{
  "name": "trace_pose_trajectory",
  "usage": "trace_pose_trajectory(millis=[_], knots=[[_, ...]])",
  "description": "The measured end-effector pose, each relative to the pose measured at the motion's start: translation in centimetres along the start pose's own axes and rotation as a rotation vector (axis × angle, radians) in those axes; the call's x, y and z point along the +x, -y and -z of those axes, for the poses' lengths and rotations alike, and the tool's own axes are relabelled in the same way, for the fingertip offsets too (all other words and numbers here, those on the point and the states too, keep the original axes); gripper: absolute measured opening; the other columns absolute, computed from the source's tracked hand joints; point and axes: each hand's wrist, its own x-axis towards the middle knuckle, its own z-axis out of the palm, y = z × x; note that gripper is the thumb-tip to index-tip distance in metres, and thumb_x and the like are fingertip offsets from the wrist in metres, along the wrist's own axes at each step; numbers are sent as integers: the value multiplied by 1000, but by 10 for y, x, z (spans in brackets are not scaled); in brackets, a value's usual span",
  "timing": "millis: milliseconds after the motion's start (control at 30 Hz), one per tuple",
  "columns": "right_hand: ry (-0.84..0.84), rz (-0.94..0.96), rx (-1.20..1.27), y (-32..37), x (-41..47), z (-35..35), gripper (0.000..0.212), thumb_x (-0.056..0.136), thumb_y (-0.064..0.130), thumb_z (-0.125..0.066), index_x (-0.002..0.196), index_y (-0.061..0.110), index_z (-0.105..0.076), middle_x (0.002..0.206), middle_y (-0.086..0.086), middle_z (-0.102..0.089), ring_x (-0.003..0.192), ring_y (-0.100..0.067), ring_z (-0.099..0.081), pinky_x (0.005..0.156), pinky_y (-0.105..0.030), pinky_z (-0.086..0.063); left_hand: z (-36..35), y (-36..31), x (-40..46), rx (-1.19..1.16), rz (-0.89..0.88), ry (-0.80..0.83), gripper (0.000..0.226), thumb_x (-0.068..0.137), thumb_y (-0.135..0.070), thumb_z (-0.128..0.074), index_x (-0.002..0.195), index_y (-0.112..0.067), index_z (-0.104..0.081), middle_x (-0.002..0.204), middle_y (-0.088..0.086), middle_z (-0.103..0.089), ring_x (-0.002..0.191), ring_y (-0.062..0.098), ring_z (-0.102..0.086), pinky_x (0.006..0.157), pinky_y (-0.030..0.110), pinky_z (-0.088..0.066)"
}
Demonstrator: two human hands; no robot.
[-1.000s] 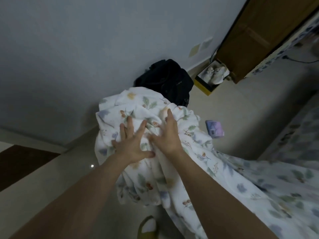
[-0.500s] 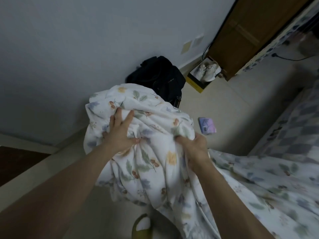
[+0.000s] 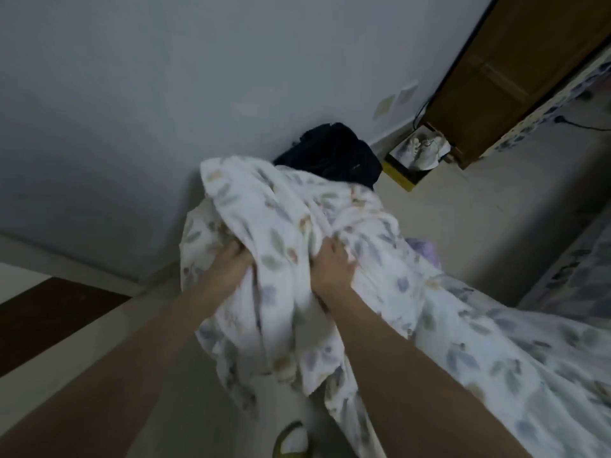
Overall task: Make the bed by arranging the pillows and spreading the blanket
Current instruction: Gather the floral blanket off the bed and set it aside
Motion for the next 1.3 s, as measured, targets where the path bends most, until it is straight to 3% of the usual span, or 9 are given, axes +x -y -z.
trace_pose_trajectory(millis=[100,233,400,500,633,800,1033,1133,1300], knots=[[66,-64,-163,-40,-12,-3,74,96,28,-45,148,8,3,157,-8,6,145,-24,7,118,-44,-5,-16,25,-5,314,-105,110,96,62,-63,-47,147,-26,-22,151,-10,-17,139,14,-18,116,44,-22],[57,39,-79,-65,-10,-6,76,90,30,-54,148,6,-11,155,-11,-9,144,-27,-3,117,-39,-15,-28,42,11,336,-104,-27,82,73,-66,-42,144,-27,-29,152,2,-26,140,25,-24,113,48,-27],[-77,45,168,-59,-13,-2,62,90,24,-57,139,-1,-28,146,-15,-27,137,-30,-25,115,-33,-20,-45,-3,-32,-21,-213,-658,53,90,-23,-38,142,-14,-30,149,8,-29,139,24,-26,116,41,-20],[-45,88,372,-56,-20,6,58,84,24,-63,133,2,-41,136,-15,-45,130,-30,-40,109,-38,-35,-75,-15,-60,627,-557,-254,63,86,-49,-28,145,-32,-15,158,3,-2,145,23,4,114,52,-5],[-18,61,466,-102,-44,37,68,86,24,-64,144,16,-29,147,0,-34,136,-16,-32,112,-31,-25,-89,1,-26,1176,-144,279,79,76,-78,-28,145,-45,-7,155,-12,19,142,24,23,108,68,0],[-86,-753,-323,-281,-107,83,93,87,46,-54,149,21,11,157,-6,15,145,-26,12,113,-59,-5,-104,6,-16,1212,-118,200,69,85,-65,-38,145,-43,-12,155,-13,17,142,27,21,107,68,0],[-224,-824,-95,-380,-159,111,121,73,33,-77,145,28,20,154,-19,4,139,-42,-15,107,-54,-26,-126,6,-22,1262,-125,67,71,84,-55,-49,146,-38,-18,158,-7,7,143,28,13,108,66,1],[-204,-844,-24,-393,-150,125,86,83,23,-68,146,2,-13,138,-31,-38,126,-42,-42,100,-44,-39,-128,-2,-24,1273,-86,91,69,86,-54,-49,146,-37,-18,157,-7,10,143,28,17,109,64,3],[-185,-568,283,-345,-145,169,18,87,14,-61,90,-3,-64,84,-17,-65,85,-33,-60,67,-30,-45,-129,-14,-38,1184,-80,92,63,88,-52,-48,144,-37,-24,157,-8,9,144,23,15,111,61,3]])
